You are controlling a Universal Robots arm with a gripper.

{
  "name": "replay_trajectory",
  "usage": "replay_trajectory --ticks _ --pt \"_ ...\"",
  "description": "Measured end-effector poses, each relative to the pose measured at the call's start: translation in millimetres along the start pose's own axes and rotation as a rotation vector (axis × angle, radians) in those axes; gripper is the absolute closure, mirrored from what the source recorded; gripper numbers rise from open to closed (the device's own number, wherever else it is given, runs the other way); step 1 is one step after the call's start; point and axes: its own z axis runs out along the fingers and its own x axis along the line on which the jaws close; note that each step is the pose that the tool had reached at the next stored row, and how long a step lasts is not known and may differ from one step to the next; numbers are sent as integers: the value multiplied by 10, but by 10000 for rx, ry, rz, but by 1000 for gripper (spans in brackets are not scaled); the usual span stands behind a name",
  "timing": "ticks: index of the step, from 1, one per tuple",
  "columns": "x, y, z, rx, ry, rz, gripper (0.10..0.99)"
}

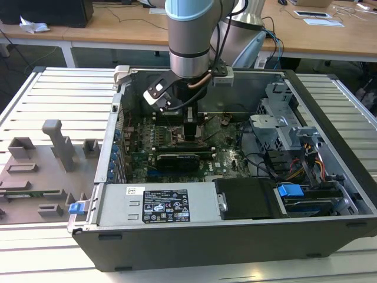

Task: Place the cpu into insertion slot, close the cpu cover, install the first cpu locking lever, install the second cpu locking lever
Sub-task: 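Place the cpu into insertion slot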

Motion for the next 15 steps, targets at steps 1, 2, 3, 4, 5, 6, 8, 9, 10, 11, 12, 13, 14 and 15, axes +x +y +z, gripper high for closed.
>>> replay_trajectory --ticks 1,2,3,4,5,6,8,9,10,11,12,13,14,15 --pt "18 -1 4 1 -1 -1 545" --pt "33 -3 7 1 -1 -1 545" --pt "43 -4 11 0 1 -1 545" --pt "50 -5 14 1 4 -1 545" --pt "60 -7 18 1 7 -2 545" --pt "80 -9 26 1 15 -5 545" --pt "92 -21 41 1 24 -33 545" --pt "94 -30 49 3 27 -69 545" --pt "93 -39 54 4 28 -95 545" --pt "91 -60 60 6 31 -144 545" --pt "91 -78 64 5 36 -181 545" --pt "89 -107 68 6 42 -238 545" --pt "85 -145 86 8 46 -306 545" --pt "85 -150 99 8 45 -303 545"
